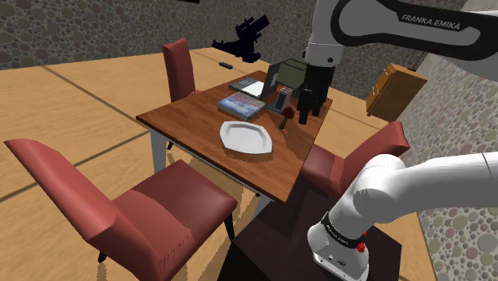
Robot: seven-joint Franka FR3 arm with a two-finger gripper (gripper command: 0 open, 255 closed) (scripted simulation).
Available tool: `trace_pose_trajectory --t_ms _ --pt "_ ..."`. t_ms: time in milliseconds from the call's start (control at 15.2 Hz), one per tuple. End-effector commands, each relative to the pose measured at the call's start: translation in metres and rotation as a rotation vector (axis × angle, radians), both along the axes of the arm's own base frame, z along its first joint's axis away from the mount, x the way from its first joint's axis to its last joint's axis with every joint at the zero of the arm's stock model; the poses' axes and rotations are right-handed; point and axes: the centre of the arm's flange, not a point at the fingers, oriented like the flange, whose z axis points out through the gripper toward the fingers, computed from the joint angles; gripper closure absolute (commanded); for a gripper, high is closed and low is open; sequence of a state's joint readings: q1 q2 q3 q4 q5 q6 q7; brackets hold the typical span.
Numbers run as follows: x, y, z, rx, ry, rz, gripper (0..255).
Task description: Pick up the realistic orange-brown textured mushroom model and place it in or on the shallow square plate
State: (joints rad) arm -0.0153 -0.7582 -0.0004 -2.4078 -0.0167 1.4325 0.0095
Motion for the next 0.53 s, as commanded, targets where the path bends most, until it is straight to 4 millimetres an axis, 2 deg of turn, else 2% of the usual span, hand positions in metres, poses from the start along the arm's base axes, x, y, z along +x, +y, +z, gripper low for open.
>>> trace_pose_trajectory --t_ms 0,462 --pt "0.000 0.000 0.000 0.000 0.000 0.000 0" --pt "0.068 -0.048 -0.041 -0.076 0.034 -0.101 0"
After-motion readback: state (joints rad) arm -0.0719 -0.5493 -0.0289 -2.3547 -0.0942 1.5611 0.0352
